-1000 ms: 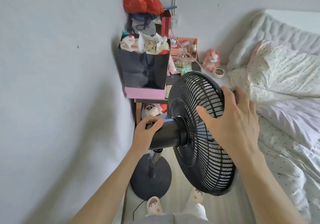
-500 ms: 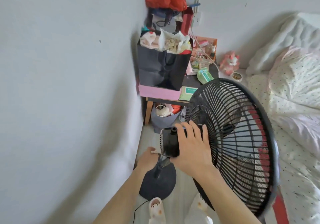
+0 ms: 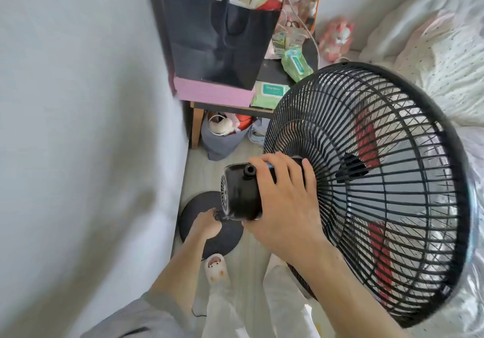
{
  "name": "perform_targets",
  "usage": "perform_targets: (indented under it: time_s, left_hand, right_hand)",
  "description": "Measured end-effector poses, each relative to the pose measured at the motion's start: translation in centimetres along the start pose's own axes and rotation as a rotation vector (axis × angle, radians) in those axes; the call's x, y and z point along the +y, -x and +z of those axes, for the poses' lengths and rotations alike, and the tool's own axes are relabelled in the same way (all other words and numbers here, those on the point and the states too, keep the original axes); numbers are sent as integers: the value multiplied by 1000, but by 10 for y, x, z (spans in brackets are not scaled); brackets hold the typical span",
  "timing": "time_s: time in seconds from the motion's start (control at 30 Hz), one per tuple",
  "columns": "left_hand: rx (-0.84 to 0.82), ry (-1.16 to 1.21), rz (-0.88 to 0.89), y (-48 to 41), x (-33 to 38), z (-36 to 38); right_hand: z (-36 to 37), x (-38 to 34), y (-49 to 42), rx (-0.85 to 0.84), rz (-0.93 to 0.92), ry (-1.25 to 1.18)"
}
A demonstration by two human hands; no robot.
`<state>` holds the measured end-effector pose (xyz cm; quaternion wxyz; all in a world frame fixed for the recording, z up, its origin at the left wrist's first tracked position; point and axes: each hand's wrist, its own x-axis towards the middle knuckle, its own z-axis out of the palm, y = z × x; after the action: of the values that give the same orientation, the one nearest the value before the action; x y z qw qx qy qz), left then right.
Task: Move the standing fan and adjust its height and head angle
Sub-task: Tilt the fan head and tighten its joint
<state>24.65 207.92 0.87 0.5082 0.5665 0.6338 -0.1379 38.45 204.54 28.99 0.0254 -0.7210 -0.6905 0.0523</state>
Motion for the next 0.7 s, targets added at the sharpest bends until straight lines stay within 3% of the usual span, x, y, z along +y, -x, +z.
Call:
perform_targets:
  time_s: [0.33,0.47,0.7]
  left_hand:
    - [-19,22,-25,36,-2,-1]
    - [46,-118,79,66,7,-20]
    - [-23,-368,182,144,44,-61]
  right_hand:
    - [-1,2,-3,-43,7,38]
    - [1,2,-4,-46,-32,53]
    - [0,-4,3,-70,-63,89]
